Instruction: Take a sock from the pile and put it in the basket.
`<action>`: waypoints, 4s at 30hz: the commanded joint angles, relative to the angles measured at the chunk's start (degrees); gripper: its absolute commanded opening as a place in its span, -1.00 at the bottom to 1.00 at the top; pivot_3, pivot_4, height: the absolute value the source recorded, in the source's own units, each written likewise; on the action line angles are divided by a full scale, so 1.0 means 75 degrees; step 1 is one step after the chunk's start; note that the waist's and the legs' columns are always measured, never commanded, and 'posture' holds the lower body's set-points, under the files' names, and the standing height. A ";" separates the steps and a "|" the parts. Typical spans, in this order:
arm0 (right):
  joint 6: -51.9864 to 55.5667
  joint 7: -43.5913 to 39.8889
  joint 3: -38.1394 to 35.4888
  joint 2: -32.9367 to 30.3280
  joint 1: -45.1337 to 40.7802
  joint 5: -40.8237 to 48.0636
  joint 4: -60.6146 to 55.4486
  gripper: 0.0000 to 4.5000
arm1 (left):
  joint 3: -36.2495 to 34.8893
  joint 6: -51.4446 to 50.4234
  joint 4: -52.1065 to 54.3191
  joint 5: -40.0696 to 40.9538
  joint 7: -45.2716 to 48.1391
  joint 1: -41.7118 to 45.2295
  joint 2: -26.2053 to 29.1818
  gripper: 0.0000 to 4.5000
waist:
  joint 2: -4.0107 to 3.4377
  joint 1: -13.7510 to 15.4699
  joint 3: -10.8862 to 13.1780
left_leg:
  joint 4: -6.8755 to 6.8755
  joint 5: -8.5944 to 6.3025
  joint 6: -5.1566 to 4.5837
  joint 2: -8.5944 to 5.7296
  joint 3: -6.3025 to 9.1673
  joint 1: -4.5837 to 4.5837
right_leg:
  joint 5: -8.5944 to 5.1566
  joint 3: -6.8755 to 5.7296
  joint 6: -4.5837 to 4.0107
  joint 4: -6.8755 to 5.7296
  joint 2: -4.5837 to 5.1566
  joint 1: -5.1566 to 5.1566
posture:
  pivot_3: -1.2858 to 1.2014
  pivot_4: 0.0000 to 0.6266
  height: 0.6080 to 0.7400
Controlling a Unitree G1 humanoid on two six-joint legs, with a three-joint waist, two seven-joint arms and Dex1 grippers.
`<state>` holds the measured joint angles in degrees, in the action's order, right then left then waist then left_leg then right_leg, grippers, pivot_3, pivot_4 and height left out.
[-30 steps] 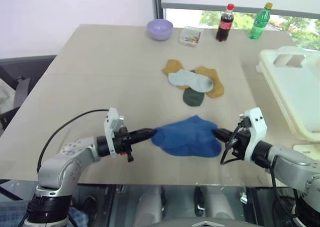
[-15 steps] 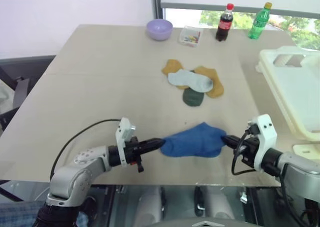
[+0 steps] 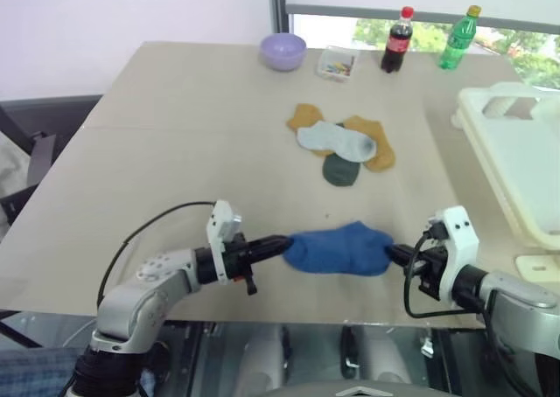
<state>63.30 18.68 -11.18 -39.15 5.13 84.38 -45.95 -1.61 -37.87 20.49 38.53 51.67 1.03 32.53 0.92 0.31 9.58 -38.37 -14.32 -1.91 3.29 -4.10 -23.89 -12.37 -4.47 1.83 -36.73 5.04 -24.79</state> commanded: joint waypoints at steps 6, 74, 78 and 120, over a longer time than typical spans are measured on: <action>-0.0616 -0.0026 0.0382 -0.0238 0.0235 -0.0020 0.0057 -1.00 | 0.0160 0.0344 -0.0147 -0.0251 -0.0075 0.0162 -0.0141 -0.98 | 0.0001 0.0065 0.0000 | -0.0001 0.0000 0.0000 0.0000 0.0000 0.0000 | 0.0000 -0.0001 0.0000 0.0000 -0.0001 0.0001 | 0.03 -0.52 0.94; -0.7167 -0.9376 0.4022 0.0007 -0.1777 -1.0612 0.4741 -0.30 | 0.2163 -0.0670 -0.2177 -0.1459 0.1292 0.1697 0.0879 0.33 | -0.0004 0.0062 -0.0115 | -0.0027 -0.0001 0.0004 0.0015 0.0010 0.0147 | 0.0001 -0.0016 -0.0005 -0.0012 -0.0003 0.0139 | 0.03 -0.52 0.94; -0.7141 -0.9361 0.4040 0.0083 -0.1791 -1.0662 0.4726 -0.30 | 0.1917 -0.1811 -0.2306 -0.0300 0.1348 0.2085 -0.0107 0.33 | -0.0019 0.0064 -0.0148 | -0.0027 -0.0001 0.0004 0.0013 0.0009 0.0150 | 0.0001 -0.0014 -0.0004 -0.0010 0.0003 0.0141 | 0.03 -0.52 0.94; -0.2780 -0.9196 0.1612 -0.1804 -0.0616 -0.9881 0.0163 0.97 | 0.1786 -0.2349 -0.3229 0.0564 0.1286 0.3339 -0.2354 0.35 | 0.0056 0.0100 -0.0076 | -0.0015 0.0001 0.0000 -0.0014 0.0010 -0.0010 | 0.0003 -0.0017 -0.0004 0.0012 0.0000 0.0014 | 0.03 -0.52 0.94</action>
<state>40.14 -49.74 4.80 -51.78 -0.06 8.40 -41.60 11.19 -56.28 -4.13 42.67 60.05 25.66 15.29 1.34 1.06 9.01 -38.48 -14.31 -1.91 3.18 -4.03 -23.95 -12.36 -4.60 1.80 -36.64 5.04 -24.68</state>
